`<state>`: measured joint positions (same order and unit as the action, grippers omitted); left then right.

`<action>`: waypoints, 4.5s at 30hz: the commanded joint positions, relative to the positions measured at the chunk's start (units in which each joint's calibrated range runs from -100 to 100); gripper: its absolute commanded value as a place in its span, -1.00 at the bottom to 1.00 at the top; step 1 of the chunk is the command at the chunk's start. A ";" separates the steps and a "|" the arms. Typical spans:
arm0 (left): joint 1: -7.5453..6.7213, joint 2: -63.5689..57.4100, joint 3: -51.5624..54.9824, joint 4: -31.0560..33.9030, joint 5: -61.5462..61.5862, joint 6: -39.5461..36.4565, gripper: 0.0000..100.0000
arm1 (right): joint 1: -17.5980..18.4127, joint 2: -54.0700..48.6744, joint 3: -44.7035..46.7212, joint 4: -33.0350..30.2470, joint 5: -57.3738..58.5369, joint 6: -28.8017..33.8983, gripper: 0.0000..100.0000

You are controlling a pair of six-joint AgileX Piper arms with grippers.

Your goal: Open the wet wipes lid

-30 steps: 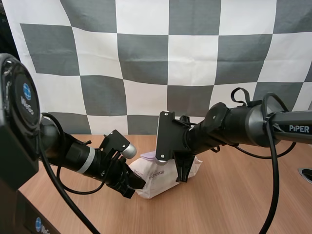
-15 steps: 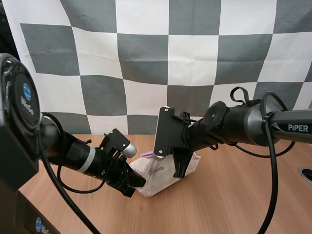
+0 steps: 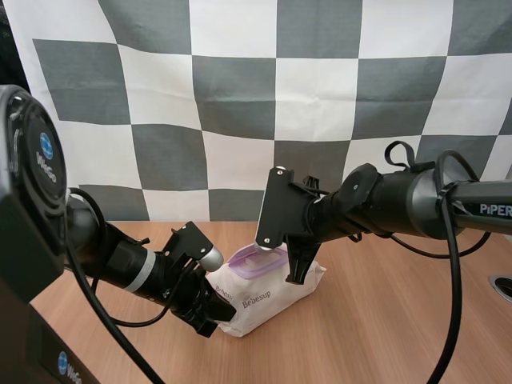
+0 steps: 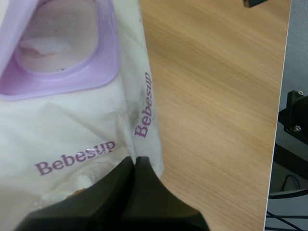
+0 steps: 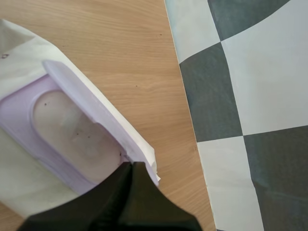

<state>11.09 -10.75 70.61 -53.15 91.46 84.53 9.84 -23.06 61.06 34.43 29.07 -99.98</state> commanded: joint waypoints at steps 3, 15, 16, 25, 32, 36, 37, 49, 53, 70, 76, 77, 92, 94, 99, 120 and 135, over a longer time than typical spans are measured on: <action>-0.02 0.58 0.86 -1.39 -0.61 2.07 -1.00 | 1.66 0.06 0.15 5.28 0.38 -0.02 -1.00; -0.02 0.58 0.86 -0.92 -0.61 1.84 -1.00 | 5.15 5.28 -4.42 15.01 -16.58 -0.02 -1.00; -0.02 0.46 0.86 -0.80 -0.61 1.84 -1.00 | 5.15 6.14 -4.95 15.20 -17.80 -0.02 -1.00; -0.02 0.46 0.86 -0.80 -0.99 1.70 -1.00 | 4.87 10.94 -6.04 16.73 -24.14 -0.02 -1.00; -0.02 0.46 0.86 -0.80 -3.10 1.35 -1.00 | 1.86 3.21 -5.73 12.49 -15.08 -0.02 -1.00; -0.02 0.46 0.86 -0.80 -3.54 1.35 -1.00 | -1.52 -4.29 -4.94 0.97 6.41 -0.02 -1.00; -0.02 0.46 0.86 -0.80 -3.54 1.35 -1.00 | -2.11 -5.81 -4.94 -4.34 14.16 -0.02 -1.00; -0.02 0.46 0.86 -1.38 -3.52 1.35 -1.00 | -2.46 -9.12 -0.23 -19.79 46.81 8.54 -1.00; -0.02 0.46 0.86 -1.38 -3.35 1.35 -1.00 | -2.46 -9.12 3.47 -19.79 41.64 8.10 -1.00; -0.02 0.46 0.86 -1.38 -2.42 1.35 -1.00 | -2.46 -5.68 4.27 -8.14 26.96 0.08 -1.00; -0.02 0.46 0.86 -1.38 -2.42 1.35 -1.00 | -2.39 -2.71 4.14 -6.35 20.75 -0.02 -1.00; -0.02 0.46 0.86 -1.38 -2.42 1.35 -1.00 | -2.39 -2.71 4.13 -6.18 20.50 -0.02 -1.00; -0.02 0.46 0.86 -1.38 -2.23 1.35 -1.00 | -2.39 -0.90 0.58 -0.54 20.34 -0.02 -1.00; -0.02 0.46 0.86 -1.38 -2.23 1.35 -1.00 | -2.39 -0.92 0.58 -0.66 20.34 -0.02 -1.00; -0.02 0.46 0.86 -1.38 -2.23 1.35 -1.00 | -2.39 -0.92 0.58 0.30 20.34 -0.02 -1.00; -0.02 0.46 0.86 -2.07 -2.02 2.05 -1.00 | -2.39 1.38 0.58 4.53 21.81 -0.02 -1.00; -0.02 0.46 0.86 -2.07 -2.02 2.05 -1.00 | -2.39 1.99 0.18 -1.92 24.36 0.97 -1.00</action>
<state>11.09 -10.31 71.46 -55.15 89.37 86.57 7.42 -20.91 61.27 35.14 52.05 -99.98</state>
